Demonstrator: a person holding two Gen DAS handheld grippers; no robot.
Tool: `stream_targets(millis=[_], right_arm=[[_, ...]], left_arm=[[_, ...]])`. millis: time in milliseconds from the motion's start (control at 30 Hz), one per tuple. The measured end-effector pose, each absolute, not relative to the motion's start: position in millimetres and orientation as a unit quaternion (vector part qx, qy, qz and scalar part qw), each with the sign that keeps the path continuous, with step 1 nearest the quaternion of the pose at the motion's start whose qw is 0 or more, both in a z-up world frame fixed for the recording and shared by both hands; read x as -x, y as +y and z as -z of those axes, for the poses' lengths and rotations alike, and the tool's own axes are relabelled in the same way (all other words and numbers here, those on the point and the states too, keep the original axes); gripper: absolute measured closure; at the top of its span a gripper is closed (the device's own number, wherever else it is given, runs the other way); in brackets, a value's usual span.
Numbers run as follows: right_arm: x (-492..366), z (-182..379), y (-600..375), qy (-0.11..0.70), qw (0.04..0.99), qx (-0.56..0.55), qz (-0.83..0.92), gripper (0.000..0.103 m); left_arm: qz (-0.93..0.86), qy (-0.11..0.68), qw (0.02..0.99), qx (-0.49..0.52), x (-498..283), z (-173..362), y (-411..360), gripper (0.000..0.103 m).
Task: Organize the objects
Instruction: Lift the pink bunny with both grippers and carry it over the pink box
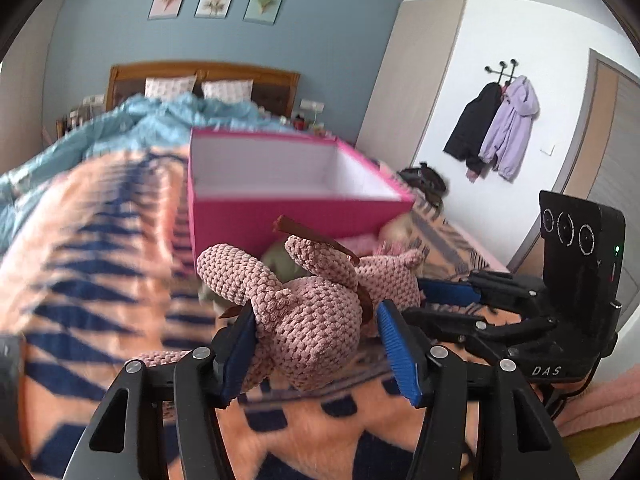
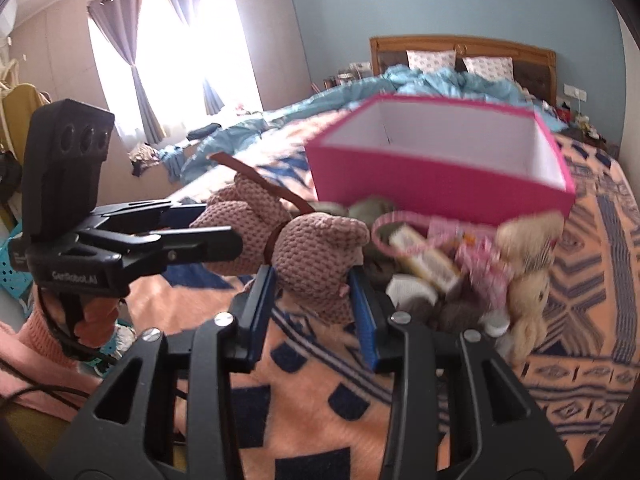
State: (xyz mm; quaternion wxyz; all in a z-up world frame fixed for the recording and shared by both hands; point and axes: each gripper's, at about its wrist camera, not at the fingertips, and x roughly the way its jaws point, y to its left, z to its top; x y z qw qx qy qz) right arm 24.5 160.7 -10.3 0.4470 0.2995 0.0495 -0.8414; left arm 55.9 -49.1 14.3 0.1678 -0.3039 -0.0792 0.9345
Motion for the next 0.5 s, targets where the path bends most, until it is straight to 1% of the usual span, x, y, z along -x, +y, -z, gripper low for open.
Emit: stream_targets(millis=[200, 233, 500], right_arm=[[-12.3, -21.9, 160.4, 0.046, 0.450, -0.264, 0.852, 0.062], [-9.7, -26.8, 160.4, 0.047, 0.450, -0.257, 0.854, 0.062], [31.8, -59.1, 155.1, 0.047, 0.438, -0.227, 0.868, 0.062]], left_arm=[[-0.949, -0.045, 0.171, 0.260, -34.6, -54.6, -45.7, 0.042], [-0.950, -0.044, 0.171, 0.257, -30.7, -57.6, -45.5, 0.041], [-0.954, -0.027, 0.157, 0.255, 30.7, -81.0, -42.2, 0.041]])
